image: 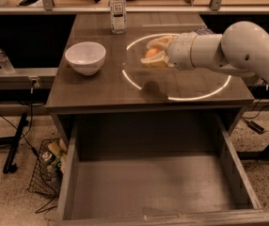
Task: Pick orange from top drawer and place on counter
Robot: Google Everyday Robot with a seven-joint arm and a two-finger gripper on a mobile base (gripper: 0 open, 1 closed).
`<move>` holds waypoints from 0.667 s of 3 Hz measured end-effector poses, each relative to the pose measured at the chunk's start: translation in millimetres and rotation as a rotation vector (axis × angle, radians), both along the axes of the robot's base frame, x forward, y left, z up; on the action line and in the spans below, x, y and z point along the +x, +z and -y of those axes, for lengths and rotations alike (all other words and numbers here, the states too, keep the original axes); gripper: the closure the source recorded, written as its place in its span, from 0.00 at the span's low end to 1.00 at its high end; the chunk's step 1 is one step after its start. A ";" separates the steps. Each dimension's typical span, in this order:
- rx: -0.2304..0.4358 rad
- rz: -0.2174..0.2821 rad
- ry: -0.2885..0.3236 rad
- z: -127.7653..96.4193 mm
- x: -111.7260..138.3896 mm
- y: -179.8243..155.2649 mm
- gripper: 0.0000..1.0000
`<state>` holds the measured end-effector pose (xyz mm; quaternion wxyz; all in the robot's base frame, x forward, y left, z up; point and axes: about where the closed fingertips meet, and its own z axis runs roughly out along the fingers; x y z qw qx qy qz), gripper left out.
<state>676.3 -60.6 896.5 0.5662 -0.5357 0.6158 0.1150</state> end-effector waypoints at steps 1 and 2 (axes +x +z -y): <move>0.002 -0.051 -0.040 12.1 4.1 -22.2 0.84; 0.008 -0.084 -0.054 17.8 2.2 -36.9 0.61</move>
Offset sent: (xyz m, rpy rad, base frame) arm -0.0006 -0.0309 -0.0543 0.0160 0.1237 -0.0801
